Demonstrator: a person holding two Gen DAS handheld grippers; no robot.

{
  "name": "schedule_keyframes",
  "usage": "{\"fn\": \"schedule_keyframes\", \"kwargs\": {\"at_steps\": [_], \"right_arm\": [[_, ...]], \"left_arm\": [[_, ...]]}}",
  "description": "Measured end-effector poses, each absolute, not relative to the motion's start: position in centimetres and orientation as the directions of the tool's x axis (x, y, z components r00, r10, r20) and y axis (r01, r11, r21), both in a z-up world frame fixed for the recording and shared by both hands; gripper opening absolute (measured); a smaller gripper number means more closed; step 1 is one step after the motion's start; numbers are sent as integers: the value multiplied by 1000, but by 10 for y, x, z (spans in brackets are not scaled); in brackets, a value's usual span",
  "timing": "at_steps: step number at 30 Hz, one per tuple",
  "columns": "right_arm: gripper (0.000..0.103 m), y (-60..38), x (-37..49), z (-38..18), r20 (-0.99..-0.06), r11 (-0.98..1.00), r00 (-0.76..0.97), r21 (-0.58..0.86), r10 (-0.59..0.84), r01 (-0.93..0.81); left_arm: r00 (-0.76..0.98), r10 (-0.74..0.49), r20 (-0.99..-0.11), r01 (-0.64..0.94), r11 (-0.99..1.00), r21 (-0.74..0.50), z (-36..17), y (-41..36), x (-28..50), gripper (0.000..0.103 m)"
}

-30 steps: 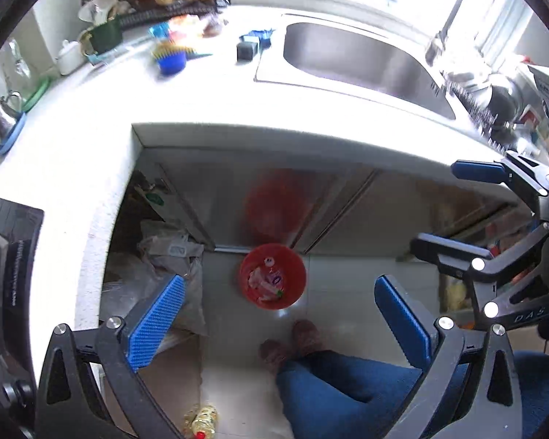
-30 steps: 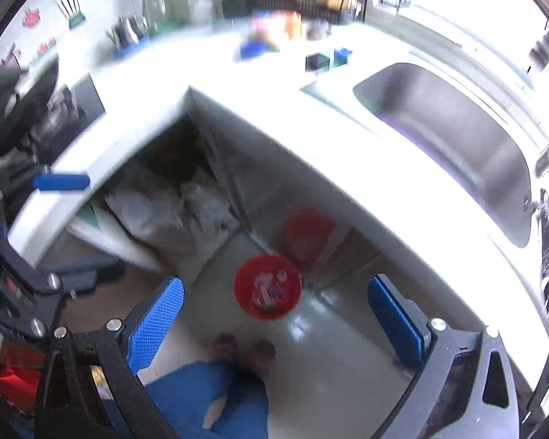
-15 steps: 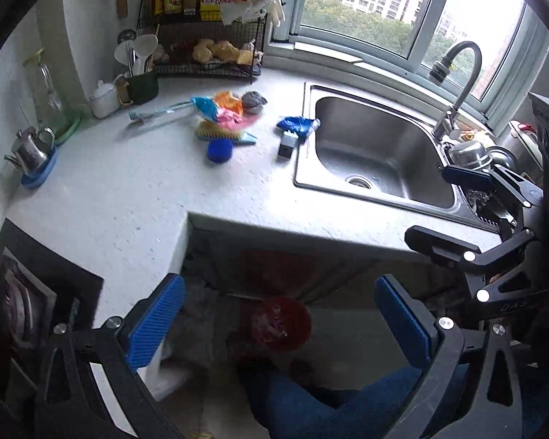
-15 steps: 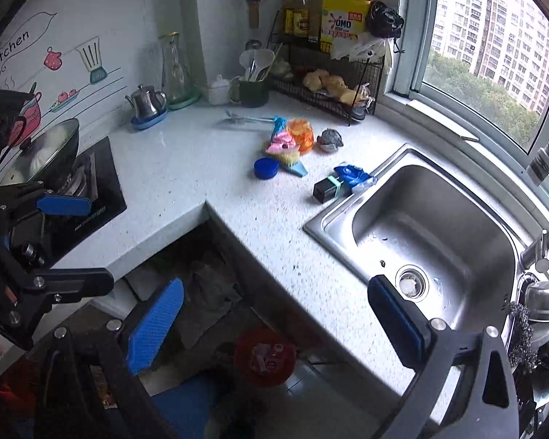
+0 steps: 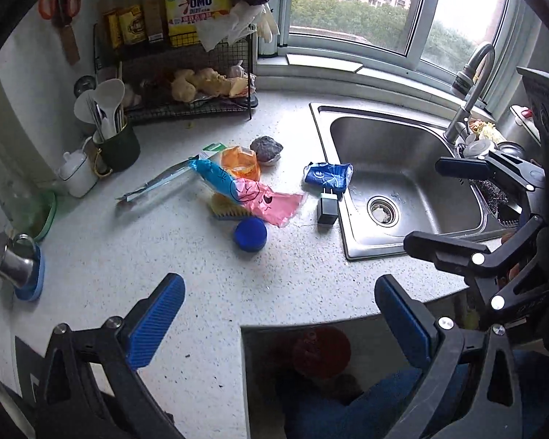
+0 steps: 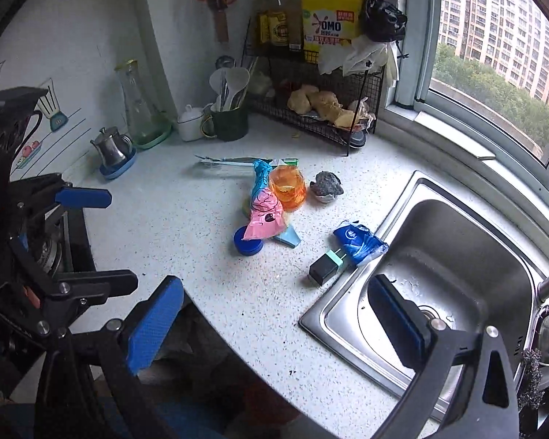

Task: Collect trash
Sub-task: 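Grasp the blue-pink plastic bag with the right tool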

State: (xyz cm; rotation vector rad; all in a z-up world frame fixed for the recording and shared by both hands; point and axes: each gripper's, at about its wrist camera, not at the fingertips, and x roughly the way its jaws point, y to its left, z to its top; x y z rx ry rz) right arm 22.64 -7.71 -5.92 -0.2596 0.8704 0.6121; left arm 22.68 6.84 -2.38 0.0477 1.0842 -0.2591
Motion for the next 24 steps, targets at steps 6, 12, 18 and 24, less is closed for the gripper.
{"fn": "schedule_keyframes", "kwargs": {"at_steps": [6, 12, 18, 24], "right_arm": [[101, -52, 264, -71, -833, 828, 433, 52, 344, -558], [101, -11, 306, -84, -881, 821, 363, 48, 303, -569], [101, 26, 344, -109, -917, 803, 274, 76, 288, -591], [91, 48, 371, -142, -951, 800, 216, 50, 220, -597]], "left_arm": [[370, -226, -901, 274, 953, -127, -39, 95, 270, 103], [327, -219, -919, 260, 956, -135, -56, 128, 305, 103], [285, -222, -933, 196, 966, -170, -79, 163, 337, 103], [259, -230, -938, 175, 966, -189, -101, 186, 352, 103]]}}
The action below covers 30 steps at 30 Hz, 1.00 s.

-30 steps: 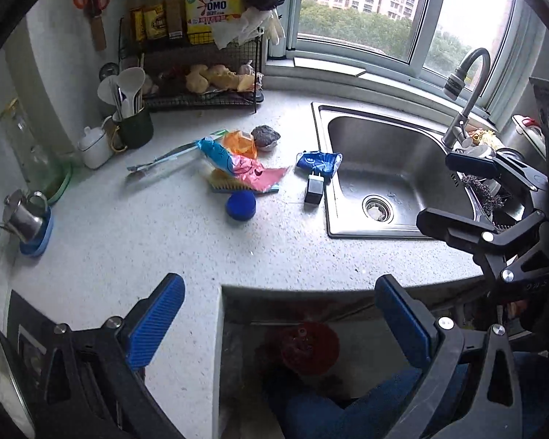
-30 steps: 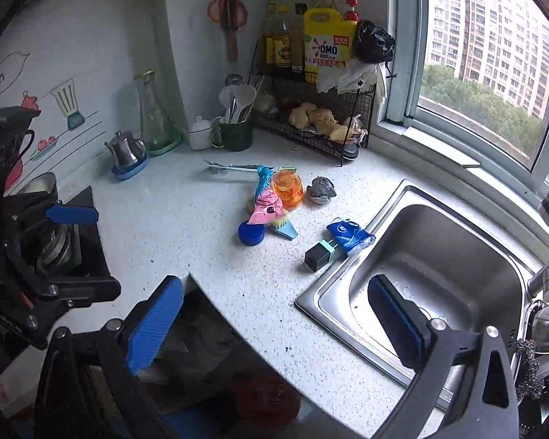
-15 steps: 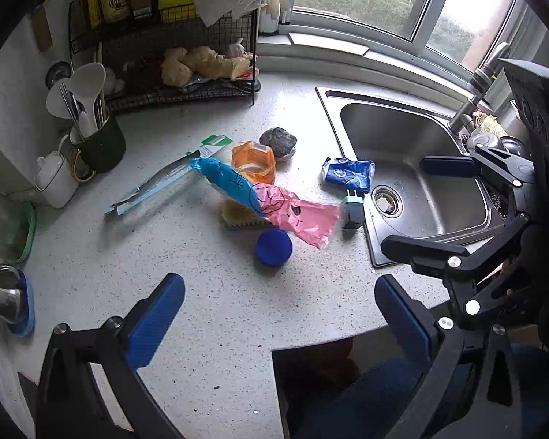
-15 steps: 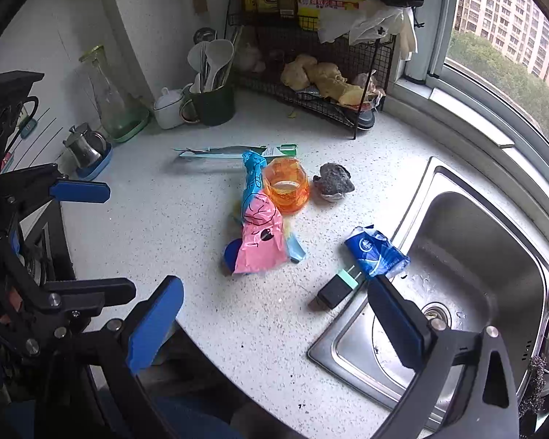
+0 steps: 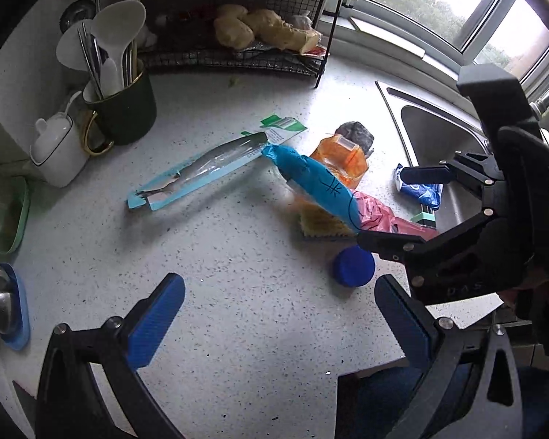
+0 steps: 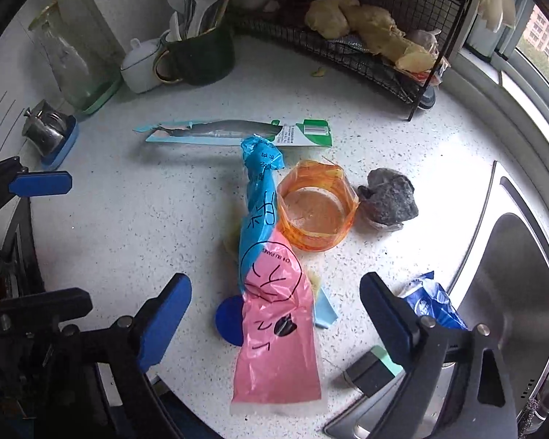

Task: Collect trash
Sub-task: 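Grasp the blue-pink plastic bag with the right tool, then grasp the clear plastic packaging with the left tool while the right tool holds the bag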

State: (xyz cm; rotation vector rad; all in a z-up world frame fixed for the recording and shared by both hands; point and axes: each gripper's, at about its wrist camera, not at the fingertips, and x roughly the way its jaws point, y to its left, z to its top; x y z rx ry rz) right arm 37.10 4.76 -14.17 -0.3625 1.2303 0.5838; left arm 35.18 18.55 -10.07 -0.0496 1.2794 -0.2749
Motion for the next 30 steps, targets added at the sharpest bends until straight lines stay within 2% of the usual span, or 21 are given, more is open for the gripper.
{"fn": "schedule_keyframes", "kwargs": {"at_steps": [6, 8, 10, 15, 18, 20, 23, 30], "right_arm": [[74, 50, 387, -170, -973, 813, 141, 70, 184, -578], [59, 48, 388, -172, -975, 816, 132, 73, 180, -574], [53, 48, 388, -172, -976, 815, 128, 71, 175, -575], [46, 45, 385, -170, -976, 804, 134, 62, 174, -592], [37, 38, 381, -162, -972, 806, 138, 76, 192, -586], [27, 31, 380, -157, -969, 810, 140, 86, 203, -580], [20, 22, 376, -149, -966, 811, 150, 88, 212, -578], [16, -1, 370, -129, -952, 824, 171, 120, 254, -554]], "left_arm": [[230, -206, -951, 187, 969, -164, -113, 189, 358, 103], [226, -205, -952, 192, 968, -162, -113, 189, 358, 103], [225, -208, -952, 199, 966, -164, -113, 188, 357, 103], [226, -197, -954, 217, 965, -147, -113, 188, 360, 103], [234, -198, -952, 223, 964, -146, -107, 190, 362, 103], [240, -193, -951, 232, 963, -137, -102, 190, 363, 103], [252, -182, -950, 248, 961, -119, -94, 188, 365, 103], [260, -197, -945, 308, 945, -112, -85, 184, 373, 103]]}}
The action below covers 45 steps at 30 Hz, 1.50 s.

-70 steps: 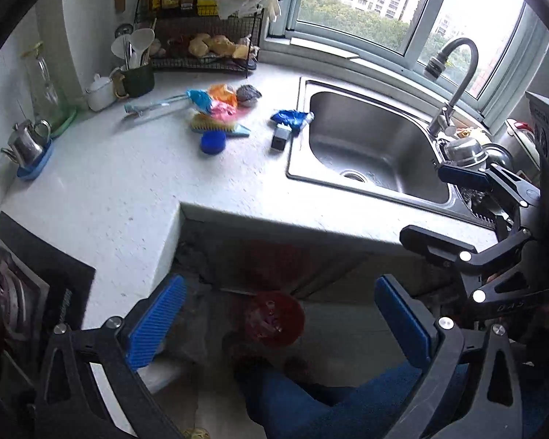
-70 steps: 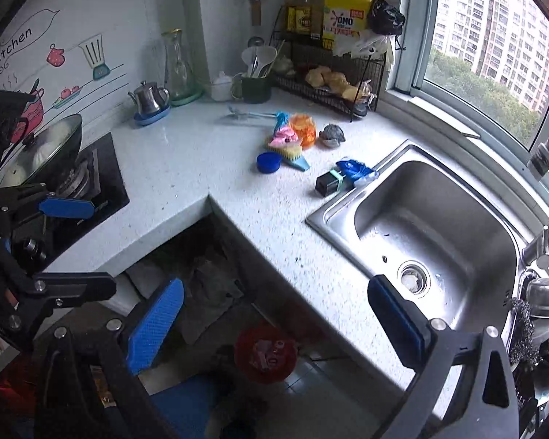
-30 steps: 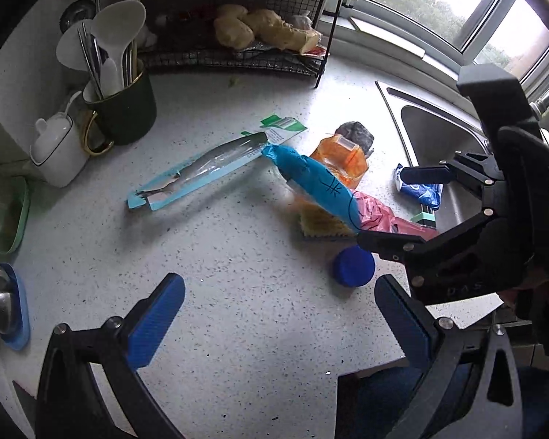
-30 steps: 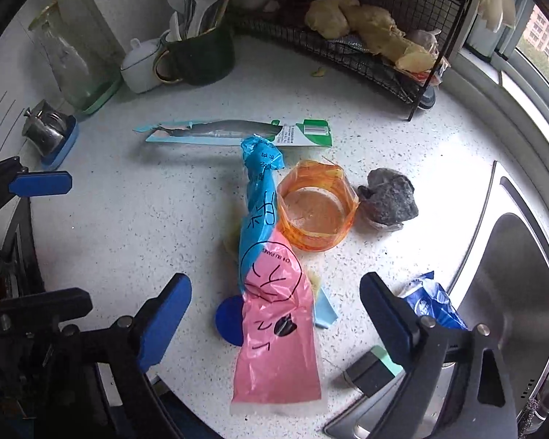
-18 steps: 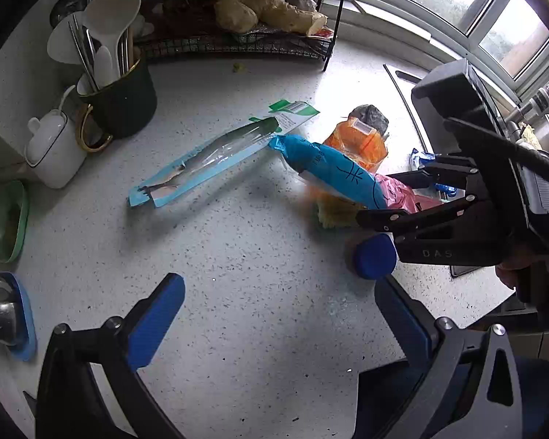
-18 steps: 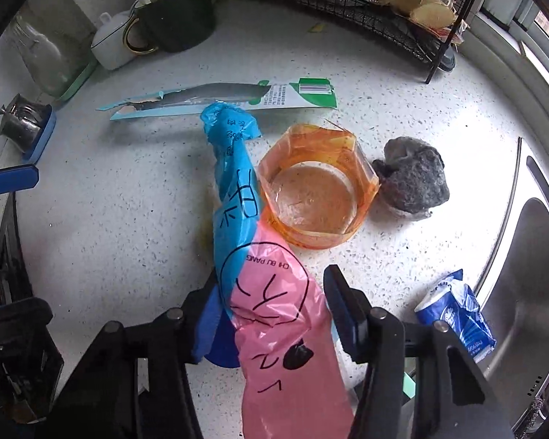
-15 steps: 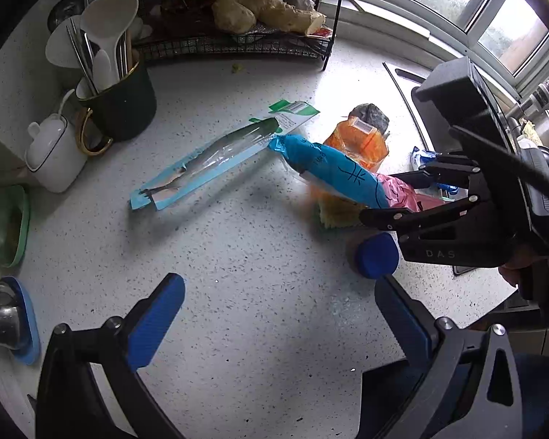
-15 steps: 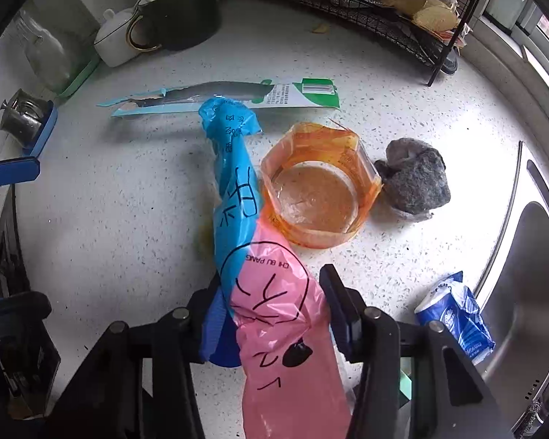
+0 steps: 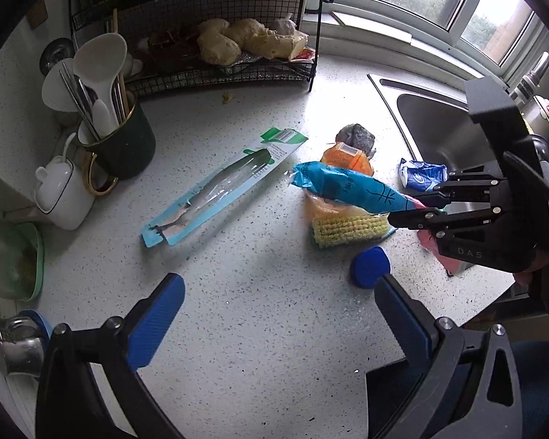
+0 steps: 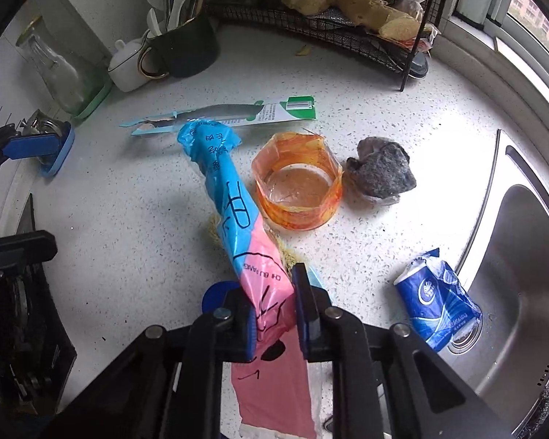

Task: Collect trash
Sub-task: 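Grasp the clear plastic packaging with the left tool while the right tool holds the bag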

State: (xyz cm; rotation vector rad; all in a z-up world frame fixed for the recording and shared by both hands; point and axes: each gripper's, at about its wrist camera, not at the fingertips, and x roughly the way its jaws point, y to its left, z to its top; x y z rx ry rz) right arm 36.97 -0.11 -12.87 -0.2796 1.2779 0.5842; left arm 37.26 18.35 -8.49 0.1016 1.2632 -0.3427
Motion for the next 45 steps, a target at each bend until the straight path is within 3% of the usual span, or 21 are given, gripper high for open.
{"fn": "schedule_keyframes", "kwargs": {"at_steps": [8, 17, 19, 21, 27, 32, 34, 37, 45], "right_arm": [[15, -31, 368, -99, -934, 846, 213, 143, 287, -513], [15, -56, 374, -94, -933, 901, 246, 144, 262, -409], [15, -57, 374, -98, -934, 909, 244, 154, 262, -387], [15, -59, 374, -100, -937, 918, 243, 152, 251, -365], [15, -69, 375, -104, -942, 938, 241, 152, 233, -312], [15, -73, 376, -114, -950, 948, 221, 156, 221, -277], [15, -74, 376, -116, -951, 949, 217, 158, 221, -272], [15, -73, 378, -117, -949, 946, 216, 164, 228, -278], [15, -73, 382, -117, -945, 942, 213, 184, 248, -281]], "left_arm": [[240, -216, -947, 456, 886, -86, -87, 180, 402, 103], [170, -230, -958, 608, 790, -82, -131, 169, 447, 101], [136, -246, -960, 629, 770, -108, -144, 166, 458, 89], [102, -240, -965, 639, 760, -121, -159, 163, 468, 83], [39, -213, -976, 701, 702, -125, -191, 150, 483, 70], [63, -192, -979, 718, 690, -89, -205, 145, 490, 66], [54, -218, -974, 711, 693, -116, -204, 145, 493, 57], [9, -241, -971, 706, 689, -164, -205, 144, 499, 27], [8, -250, -968, 706, 687, -172, -206, 138, 482, 24]]}}
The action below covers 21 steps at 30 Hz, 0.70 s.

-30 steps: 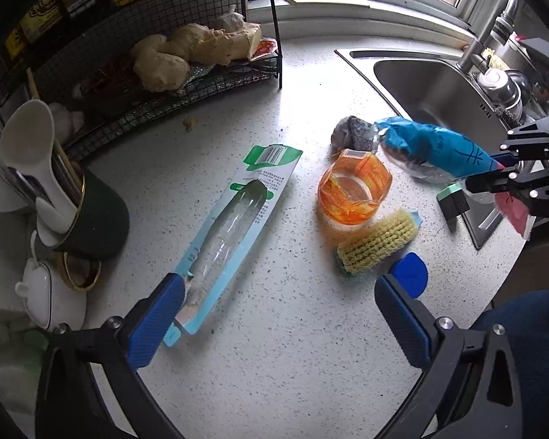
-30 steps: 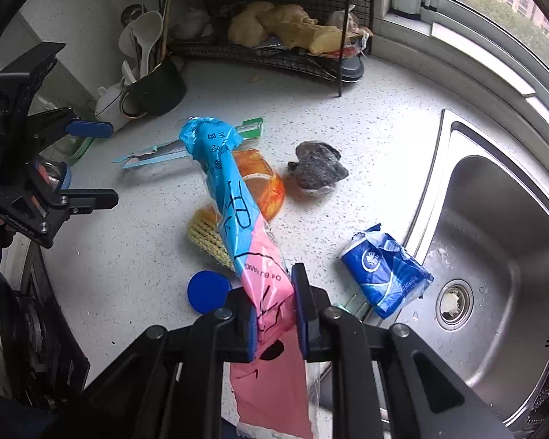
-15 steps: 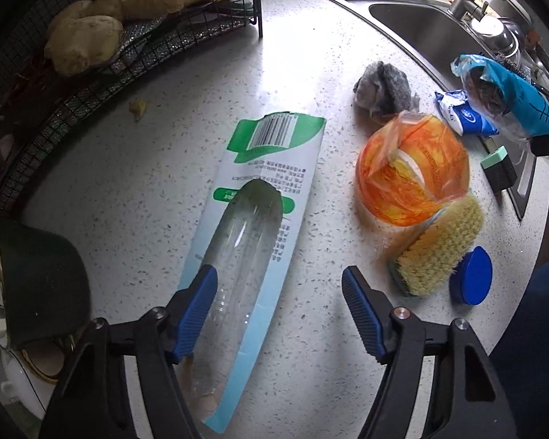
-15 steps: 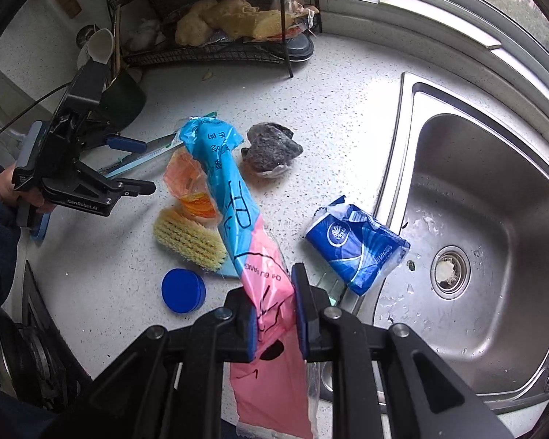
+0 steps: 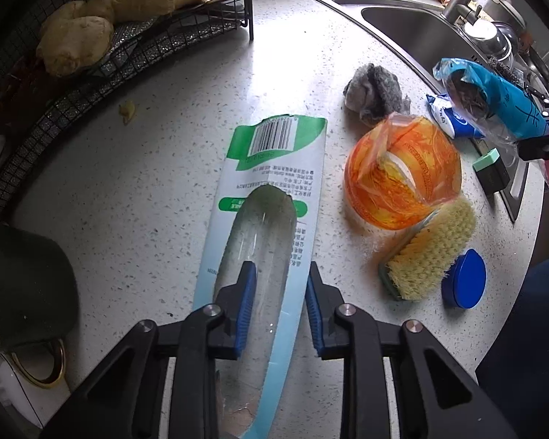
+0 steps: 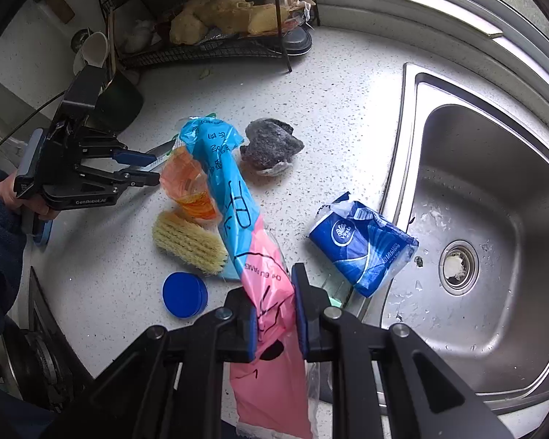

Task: Collect trash
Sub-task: 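Grasp the clear plastic packaging with the left tool while the right tool holds the bag, then carry packaging and bag down toward the red bin with both tools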

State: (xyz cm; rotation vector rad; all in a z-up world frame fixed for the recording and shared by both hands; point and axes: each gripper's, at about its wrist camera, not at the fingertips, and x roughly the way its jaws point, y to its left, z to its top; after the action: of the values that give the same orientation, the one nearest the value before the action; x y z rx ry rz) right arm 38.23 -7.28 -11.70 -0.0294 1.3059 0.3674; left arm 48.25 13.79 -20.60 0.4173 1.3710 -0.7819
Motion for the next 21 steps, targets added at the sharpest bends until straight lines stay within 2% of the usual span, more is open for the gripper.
{"fn": "schedule_keyframes", "kwargs": {"at_steps": [16, 21], "right_arm": [[14, -64, 367, -108, -936, 909, 208, 195, 284, -367], [14, -66, 355, -103, -932, 893, 209, 191, 295, -409]], "left_arm": [[32, -284, -958, 685, 704, -186, -147, 125, 419, 22], [58, -280, -958, 654, 736, -175, -125, 142, 394, 21]]}}
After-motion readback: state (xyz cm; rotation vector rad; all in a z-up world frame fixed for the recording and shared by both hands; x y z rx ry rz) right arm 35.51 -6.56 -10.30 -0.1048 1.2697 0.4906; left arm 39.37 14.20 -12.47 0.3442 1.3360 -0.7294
